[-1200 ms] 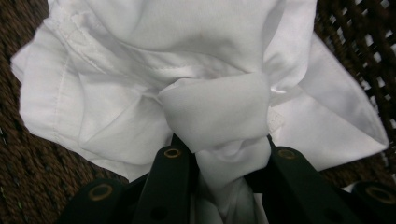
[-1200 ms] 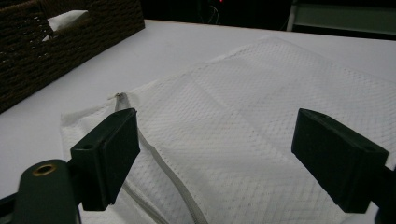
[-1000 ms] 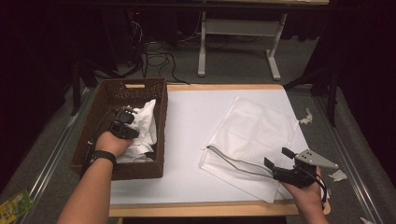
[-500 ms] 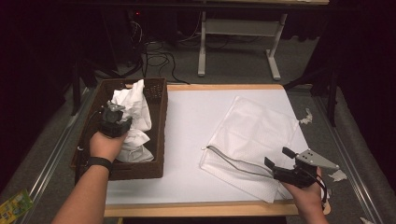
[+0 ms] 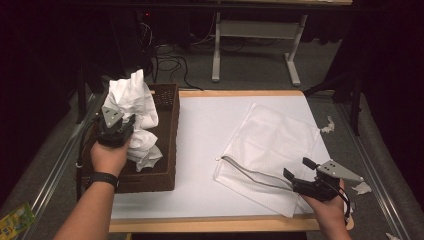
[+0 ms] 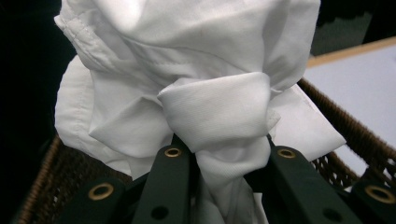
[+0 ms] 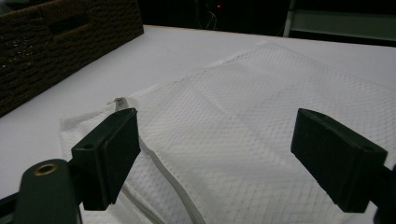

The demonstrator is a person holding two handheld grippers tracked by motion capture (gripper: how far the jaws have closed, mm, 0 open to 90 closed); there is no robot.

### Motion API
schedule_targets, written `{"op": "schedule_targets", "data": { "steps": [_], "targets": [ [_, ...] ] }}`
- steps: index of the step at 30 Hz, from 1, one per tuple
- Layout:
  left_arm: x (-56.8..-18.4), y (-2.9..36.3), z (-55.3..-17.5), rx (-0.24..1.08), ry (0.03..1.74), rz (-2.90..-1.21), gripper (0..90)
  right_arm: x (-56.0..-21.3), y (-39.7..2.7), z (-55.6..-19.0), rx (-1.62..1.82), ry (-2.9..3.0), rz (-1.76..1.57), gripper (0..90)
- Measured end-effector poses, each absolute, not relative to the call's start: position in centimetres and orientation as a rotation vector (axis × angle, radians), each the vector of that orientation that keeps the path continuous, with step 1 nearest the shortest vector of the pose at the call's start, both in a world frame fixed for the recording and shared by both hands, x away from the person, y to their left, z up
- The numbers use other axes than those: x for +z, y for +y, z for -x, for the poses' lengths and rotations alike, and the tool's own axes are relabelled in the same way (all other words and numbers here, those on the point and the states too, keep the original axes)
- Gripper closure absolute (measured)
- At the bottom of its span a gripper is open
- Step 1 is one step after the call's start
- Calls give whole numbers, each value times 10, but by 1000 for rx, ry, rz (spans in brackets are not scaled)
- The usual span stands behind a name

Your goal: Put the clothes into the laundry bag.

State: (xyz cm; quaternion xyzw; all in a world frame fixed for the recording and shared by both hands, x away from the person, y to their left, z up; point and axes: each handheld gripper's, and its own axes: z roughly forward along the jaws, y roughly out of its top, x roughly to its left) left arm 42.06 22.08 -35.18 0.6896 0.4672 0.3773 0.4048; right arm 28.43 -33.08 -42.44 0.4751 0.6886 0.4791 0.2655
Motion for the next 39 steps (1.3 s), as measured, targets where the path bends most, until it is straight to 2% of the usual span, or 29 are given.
{"op": "schedule_targets", "data": {
  "steps": [6,22,39],
  "targets": [
    [-342,220,-410,1043,1101,-1660,768,-424,-331,-284,1295,1859,-1281,160],
    [-312,215,-404,1101,1026,-1553,768,-425,-330,-284,1292,1864,-1281,160],
    [-276,171,-404,1114,907,-1518,768,-426,-329,-284,1291,1864,-1280,160]
  ]
}}
